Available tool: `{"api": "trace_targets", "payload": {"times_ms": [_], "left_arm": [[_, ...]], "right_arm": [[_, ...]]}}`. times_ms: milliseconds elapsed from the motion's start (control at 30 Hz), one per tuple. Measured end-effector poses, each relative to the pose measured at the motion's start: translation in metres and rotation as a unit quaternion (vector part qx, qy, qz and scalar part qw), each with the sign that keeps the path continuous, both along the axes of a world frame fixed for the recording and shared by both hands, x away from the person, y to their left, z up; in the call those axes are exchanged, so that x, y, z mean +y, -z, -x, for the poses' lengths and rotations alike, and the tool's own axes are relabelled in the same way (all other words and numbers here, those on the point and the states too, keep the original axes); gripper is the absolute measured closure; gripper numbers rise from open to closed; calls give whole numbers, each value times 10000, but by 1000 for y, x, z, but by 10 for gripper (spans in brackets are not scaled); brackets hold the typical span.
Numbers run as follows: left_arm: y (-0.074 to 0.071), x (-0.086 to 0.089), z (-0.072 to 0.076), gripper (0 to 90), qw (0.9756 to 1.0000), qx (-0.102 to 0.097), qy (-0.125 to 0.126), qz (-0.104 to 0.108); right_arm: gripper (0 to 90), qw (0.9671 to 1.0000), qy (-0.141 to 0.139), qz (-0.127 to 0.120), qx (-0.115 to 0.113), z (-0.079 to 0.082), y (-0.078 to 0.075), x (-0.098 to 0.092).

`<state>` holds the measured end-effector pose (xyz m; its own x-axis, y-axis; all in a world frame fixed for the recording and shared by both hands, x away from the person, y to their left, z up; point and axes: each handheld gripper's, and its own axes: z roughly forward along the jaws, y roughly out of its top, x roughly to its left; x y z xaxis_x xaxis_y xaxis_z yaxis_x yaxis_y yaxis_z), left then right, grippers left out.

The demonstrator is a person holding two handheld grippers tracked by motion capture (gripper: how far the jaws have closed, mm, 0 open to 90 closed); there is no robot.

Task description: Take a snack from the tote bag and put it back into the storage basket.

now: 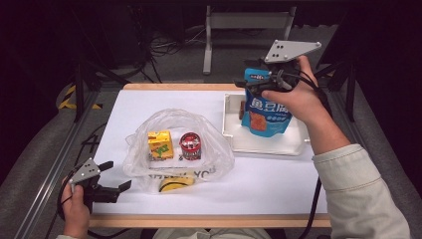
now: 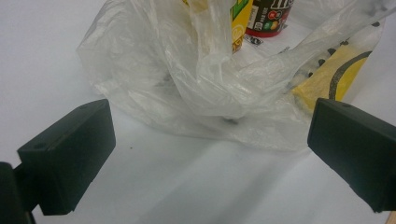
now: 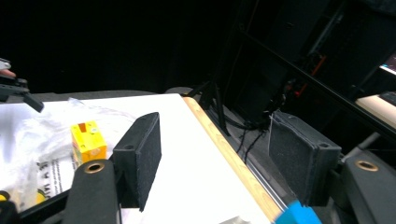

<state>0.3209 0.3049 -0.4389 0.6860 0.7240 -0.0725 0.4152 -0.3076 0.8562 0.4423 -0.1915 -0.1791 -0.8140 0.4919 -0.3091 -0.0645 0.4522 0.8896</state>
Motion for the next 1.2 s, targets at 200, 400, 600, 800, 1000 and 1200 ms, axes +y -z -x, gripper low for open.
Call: {"api": "trace_targets", "payload": {"times_ms": [200,400,600,800,1000,1200], "left_arm": [[0,2,2,14,10000,1,-30,-4],[0,5,8,14,10000,-1,-70,12],[0,7,10,14,10000,-6,-94,0],[0,7,10,14,10000,-11,-87,7],[1,6,8,14,10000,-8,-78,9],[0,6,7,14,10000,-11,-55,10]], "right_arm": [[353,9998,-180,-62,114,-2,4,13],[345,9985,-457,-166,271,-4,9,33],[348,9969,-661,-205,375,-6,14,47],[358,9944,-894,-231,504,-7,20,63],[377,9909,-1186,-220,601,-6,28,79],[387,9893,-1318,-139,609,-7,36,92]]}}
